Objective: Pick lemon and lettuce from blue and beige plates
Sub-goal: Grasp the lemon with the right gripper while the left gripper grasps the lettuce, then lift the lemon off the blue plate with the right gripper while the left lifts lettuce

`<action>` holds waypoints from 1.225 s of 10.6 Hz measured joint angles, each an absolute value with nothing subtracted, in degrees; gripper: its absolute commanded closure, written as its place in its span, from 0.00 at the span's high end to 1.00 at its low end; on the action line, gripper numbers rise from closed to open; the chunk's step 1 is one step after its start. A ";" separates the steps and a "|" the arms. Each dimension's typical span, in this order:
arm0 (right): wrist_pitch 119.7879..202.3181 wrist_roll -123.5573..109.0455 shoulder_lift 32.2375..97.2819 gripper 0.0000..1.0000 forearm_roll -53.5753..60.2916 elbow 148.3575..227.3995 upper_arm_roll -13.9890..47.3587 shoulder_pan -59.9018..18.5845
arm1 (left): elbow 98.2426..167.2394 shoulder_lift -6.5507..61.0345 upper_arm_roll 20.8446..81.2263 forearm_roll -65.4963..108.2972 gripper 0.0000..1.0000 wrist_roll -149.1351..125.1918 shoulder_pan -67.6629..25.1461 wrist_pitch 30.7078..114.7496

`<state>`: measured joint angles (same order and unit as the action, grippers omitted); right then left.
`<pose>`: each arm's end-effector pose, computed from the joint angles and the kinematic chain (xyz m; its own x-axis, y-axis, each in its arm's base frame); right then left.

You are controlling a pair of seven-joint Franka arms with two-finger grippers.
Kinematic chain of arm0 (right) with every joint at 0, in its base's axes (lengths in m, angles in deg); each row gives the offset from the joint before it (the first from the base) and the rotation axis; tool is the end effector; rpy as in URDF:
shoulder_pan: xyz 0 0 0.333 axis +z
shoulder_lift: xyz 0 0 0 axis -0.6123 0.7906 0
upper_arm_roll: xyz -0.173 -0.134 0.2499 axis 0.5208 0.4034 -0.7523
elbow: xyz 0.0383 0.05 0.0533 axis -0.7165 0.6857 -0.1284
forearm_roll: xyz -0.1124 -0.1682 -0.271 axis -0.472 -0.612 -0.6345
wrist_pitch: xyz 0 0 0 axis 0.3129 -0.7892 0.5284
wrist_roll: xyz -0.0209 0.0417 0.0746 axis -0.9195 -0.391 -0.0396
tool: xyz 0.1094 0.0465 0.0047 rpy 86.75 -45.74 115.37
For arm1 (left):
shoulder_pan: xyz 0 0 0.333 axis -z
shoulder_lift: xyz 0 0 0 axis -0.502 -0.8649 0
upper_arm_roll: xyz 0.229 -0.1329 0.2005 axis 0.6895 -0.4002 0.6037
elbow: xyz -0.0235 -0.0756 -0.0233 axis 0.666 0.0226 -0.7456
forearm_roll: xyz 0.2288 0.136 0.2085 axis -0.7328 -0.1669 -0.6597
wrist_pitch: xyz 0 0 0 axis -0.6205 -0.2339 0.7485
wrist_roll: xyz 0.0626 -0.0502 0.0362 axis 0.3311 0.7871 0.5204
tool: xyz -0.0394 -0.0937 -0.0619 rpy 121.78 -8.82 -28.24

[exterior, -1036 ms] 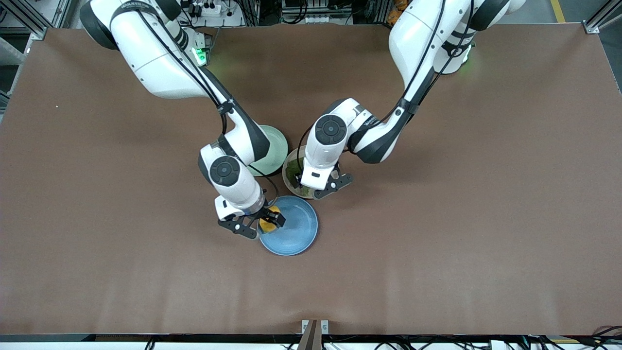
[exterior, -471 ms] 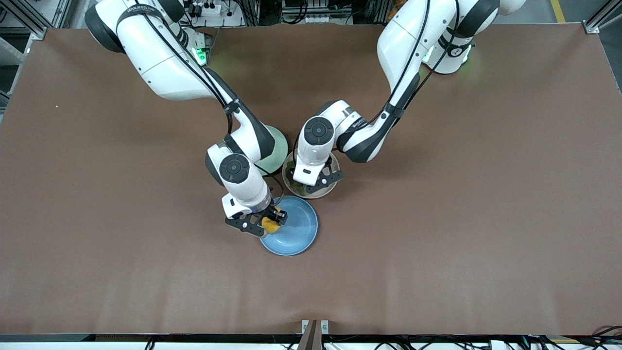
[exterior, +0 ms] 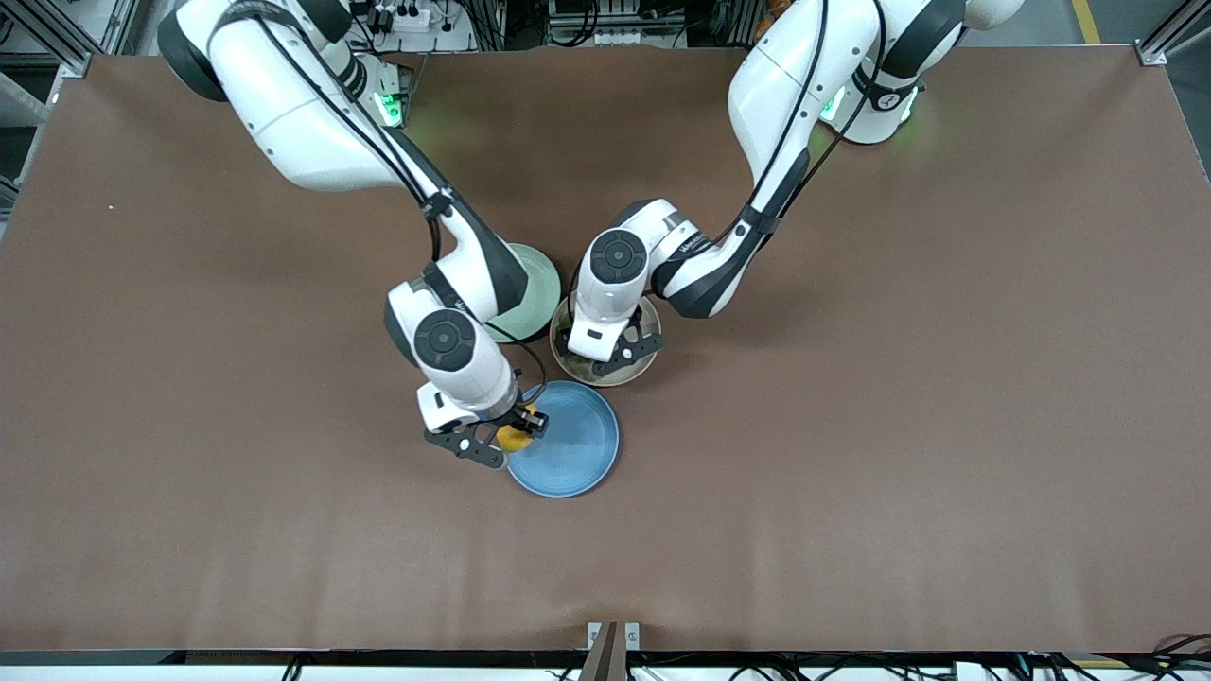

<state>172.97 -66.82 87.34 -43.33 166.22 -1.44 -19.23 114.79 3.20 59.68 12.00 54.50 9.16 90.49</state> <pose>0.6333 0.3280 0.2892 0.9261 -0.3751 0.0406 -0.3710 -0.9250 -0.0825 0.4827 -0.5116 0.2231 0.8863 0.4530 -0.0968 0.4614 -0.8816 0.0993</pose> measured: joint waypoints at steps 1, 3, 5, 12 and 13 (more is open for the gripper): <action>170.18 -64.21 85.98 0.10 -43.33 165.92 -2.13 -21.23 | 114.79 2.90 59.73 12.00 1.00 54.46 9.41 90.52; 165.16 -57.33 82.88 0.11 -42.59 165.86 -3.03 -25.51 | 114.77 2.36 59.79 12.00 1.00 54.25 9.81 90.58; 162.16 -48.24 78.88 0.11 -39.19 166.97 -3.16 -29.80 | 114.74 1.83 60.17 11.77 0.60 53.90 10.42 90.66; 156.02 -22.36 64.84 0.12 -36.61 182.96 0.10 -39.74 | 113.50 1.92 60.48 11.40 0.00 53.87 10.63 90.80; 156.02 -19.36 63.74 0.12 -36.61 184.88 1.79 -39.90 | 113.19 2.11 60.51 11.28 0.00 53.87 10.62 90.94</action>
